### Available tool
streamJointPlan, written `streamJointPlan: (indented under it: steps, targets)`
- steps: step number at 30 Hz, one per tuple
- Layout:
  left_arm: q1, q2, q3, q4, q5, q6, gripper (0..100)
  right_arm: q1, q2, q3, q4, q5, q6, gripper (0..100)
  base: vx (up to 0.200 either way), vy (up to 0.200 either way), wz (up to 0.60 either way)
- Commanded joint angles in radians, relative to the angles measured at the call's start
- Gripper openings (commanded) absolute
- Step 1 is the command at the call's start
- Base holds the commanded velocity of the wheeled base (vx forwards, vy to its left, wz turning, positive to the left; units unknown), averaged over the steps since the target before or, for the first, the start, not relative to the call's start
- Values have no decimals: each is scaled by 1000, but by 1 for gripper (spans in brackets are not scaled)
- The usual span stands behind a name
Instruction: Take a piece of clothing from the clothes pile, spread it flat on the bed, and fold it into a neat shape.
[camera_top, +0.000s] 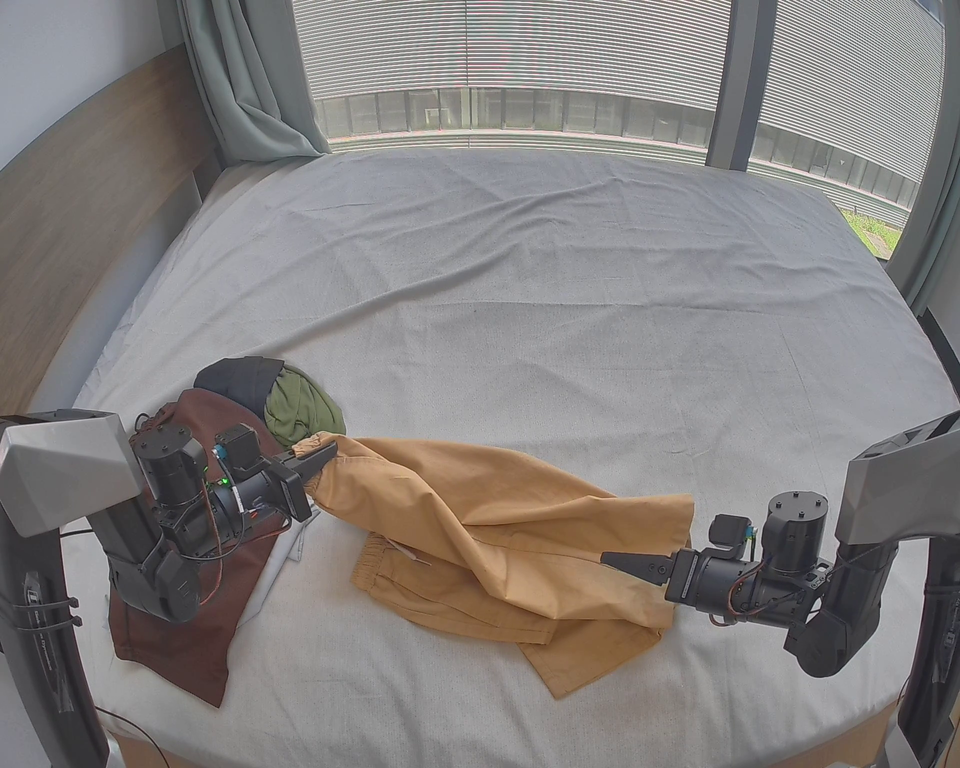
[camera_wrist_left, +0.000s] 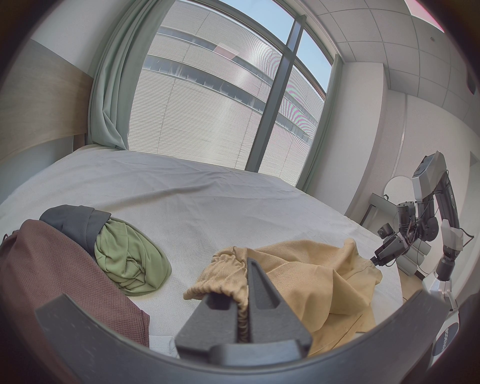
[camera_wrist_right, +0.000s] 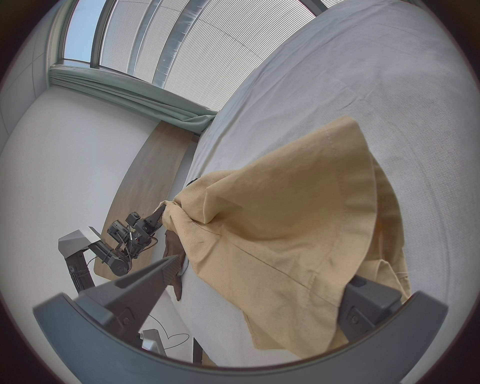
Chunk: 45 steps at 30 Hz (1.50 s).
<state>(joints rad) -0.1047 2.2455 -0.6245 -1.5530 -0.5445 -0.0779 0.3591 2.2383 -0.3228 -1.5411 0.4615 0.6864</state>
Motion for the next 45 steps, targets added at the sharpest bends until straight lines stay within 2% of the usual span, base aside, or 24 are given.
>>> streamJointPlan:
  steps: [1,7,8,27,39,45]
  targets:
    - [0,-3,-1,-4,0,0,0,12,4,-16,-1,-1,-1,100,0,0,0]
    - [0,-3,-1,-4,0,0,0,12,12,-21,-2,-14,-1,100,0,0,0]
    - [0,-3,-1,-4,0,0,0,12,12,-24,-1,-23,-1,0,0,0,0]
    - [2,-4,-11,-4,0,-3,0,9,-8,-19,-4,-34,-5,0,0,0,0]
    - [2,-37,-15,-4,-45,-19,0,15,-224,8,-1,-24,-16,0,0,0,0]
    - [0,-106,-15,-2,-45,-80,0,15,-332,14,1,5,-18,0,0,0,0]
